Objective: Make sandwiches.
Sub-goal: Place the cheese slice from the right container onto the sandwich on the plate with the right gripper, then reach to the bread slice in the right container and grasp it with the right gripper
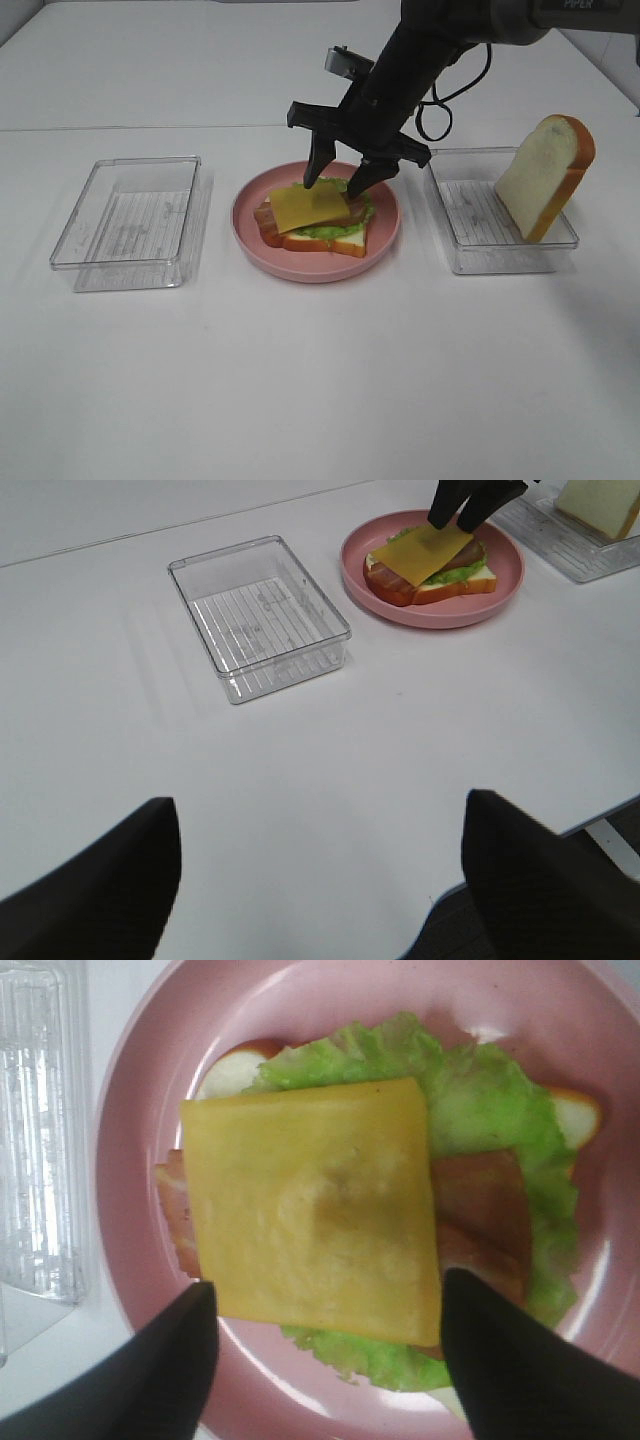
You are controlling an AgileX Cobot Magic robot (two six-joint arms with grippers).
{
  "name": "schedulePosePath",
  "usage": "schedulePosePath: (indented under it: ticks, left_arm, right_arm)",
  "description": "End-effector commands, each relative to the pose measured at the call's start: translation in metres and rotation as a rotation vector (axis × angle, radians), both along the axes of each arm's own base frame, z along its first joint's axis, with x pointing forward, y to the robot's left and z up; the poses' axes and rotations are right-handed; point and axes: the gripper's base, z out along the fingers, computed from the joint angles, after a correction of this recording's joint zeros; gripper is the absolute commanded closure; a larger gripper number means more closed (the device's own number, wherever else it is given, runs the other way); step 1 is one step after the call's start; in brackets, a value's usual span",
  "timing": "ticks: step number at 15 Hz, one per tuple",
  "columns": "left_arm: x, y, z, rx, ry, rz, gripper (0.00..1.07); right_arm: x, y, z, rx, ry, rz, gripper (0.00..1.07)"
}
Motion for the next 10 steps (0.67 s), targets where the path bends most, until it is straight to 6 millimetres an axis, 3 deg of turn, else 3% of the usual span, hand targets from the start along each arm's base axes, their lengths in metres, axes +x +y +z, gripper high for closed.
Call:
schedulePosePath:
  ticks: [1,8,10]
  left_arm:
    - [0.000,0.000,-0.001,-0.007,-0.011,0.000,0.32]
    - [0.000,0.000,-0.001,-0.007,-0.011,0.000,0.32]
    - [0.000,0.000,-0.001,-0.007,-0.011,0.000,0.32]
  right_arm:
    - [-0.001,-0.007,0.019,-0.040,-0.047,0.017,0.32]
    - [-0.022,-0.043,0.124,-0.261,-0.296,0.056,0.32]
    - [-0.028,-0.062,0.148,-0.294,-0.318,0.016,0.32]
